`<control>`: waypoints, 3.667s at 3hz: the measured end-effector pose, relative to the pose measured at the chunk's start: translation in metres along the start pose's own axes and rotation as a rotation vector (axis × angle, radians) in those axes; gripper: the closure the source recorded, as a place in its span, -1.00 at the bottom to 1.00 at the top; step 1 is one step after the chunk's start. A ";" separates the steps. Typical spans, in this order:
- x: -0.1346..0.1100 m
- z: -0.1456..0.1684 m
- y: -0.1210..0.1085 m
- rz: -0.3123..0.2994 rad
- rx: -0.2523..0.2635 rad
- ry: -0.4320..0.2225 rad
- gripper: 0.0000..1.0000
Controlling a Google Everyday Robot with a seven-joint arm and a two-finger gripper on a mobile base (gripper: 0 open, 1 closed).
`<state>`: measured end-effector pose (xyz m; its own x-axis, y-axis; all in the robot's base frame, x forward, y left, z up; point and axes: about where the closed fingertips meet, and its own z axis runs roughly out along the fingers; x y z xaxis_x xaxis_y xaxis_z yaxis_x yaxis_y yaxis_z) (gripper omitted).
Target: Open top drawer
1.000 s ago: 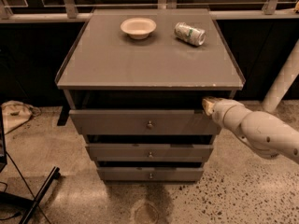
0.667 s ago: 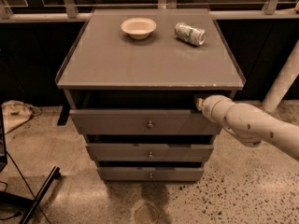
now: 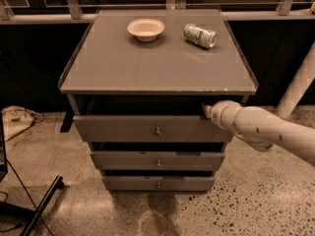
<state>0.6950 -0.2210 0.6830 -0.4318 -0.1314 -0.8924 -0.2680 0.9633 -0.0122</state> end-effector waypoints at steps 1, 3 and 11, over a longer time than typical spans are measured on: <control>0.018 0.004 0.004 -0.119 -0.035 0.100 1.00; 0.013 0.002 0.007 -0.130 -0.042 0.108 1.00; 0.003 -0.027 0.005 -0.182 -0.133 0.268 1.00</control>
Offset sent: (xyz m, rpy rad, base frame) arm -0.0416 -0.0330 -0.0458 -0.3165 0.2632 0.3004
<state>0.6687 -0.2231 0.6922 -0.5722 -0.3721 -0.7308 -0.4637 0.8818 -0.0860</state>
